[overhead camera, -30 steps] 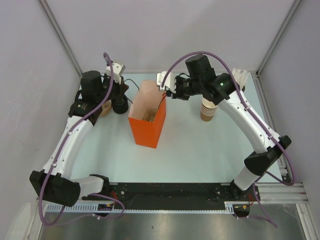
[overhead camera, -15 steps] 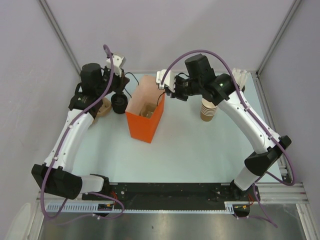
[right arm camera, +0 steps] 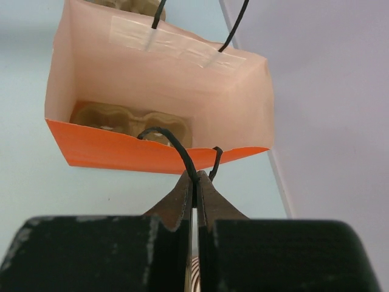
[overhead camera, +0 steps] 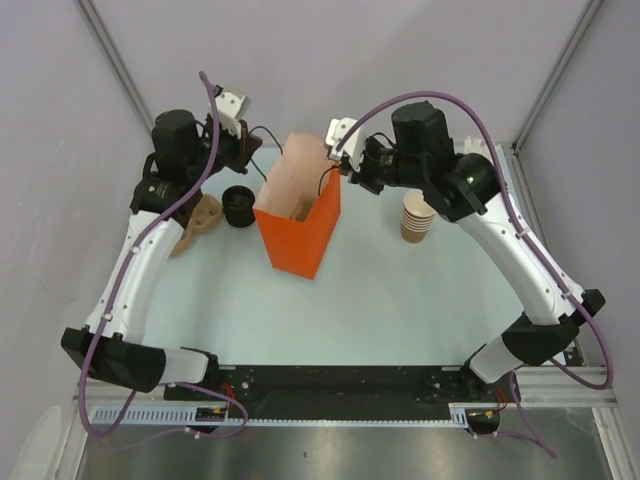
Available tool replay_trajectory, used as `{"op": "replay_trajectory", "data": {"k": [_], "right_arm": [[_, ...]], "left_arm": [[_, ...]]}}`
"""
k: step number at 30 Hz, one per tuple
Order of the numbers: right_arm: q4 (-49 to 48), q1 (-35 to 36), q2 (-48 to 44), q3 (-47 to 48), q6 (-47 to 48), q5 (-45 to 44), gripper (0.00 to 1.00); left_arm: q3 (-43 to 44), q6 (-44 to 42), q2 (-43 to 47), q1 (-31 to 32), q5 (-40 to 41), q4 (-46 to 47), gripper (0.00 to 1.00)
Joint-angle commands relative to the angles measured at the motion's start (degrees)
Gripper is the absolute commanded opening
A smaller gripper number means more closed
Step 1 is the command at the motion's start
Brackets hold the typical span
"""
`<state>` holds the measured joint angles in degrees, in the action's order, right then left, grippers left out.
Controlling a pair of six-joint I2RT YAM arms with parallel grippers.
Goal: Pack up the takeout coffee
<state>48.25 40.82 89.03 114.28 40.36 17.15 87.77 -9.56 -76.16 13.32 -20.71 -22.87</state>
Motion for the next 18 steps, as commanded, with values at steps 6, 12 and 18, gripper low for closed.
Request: {"op": "replay_trajectory", "data": {"k": [6,12,18], "right_arm": [[-7.01,3.04,-7.47,-14.33,-1.60,-4.57,0.00],[-11.07,5.42,-7.83,-17.44,-2.21,-10.82,0.00],[-9.94,3.39,-5.28,-4.80,-6.08,-9.68,0.00]], "left_arm": [[-5.31,-2.83,-1.09,5.48,1.72,3.45,0.00],[-3.14,-2.65,-1.01,5.75,3.48,5.38,0.00],[4.15,-3.09,-2.15,5.75,4.19,3.71,0.00]]}}
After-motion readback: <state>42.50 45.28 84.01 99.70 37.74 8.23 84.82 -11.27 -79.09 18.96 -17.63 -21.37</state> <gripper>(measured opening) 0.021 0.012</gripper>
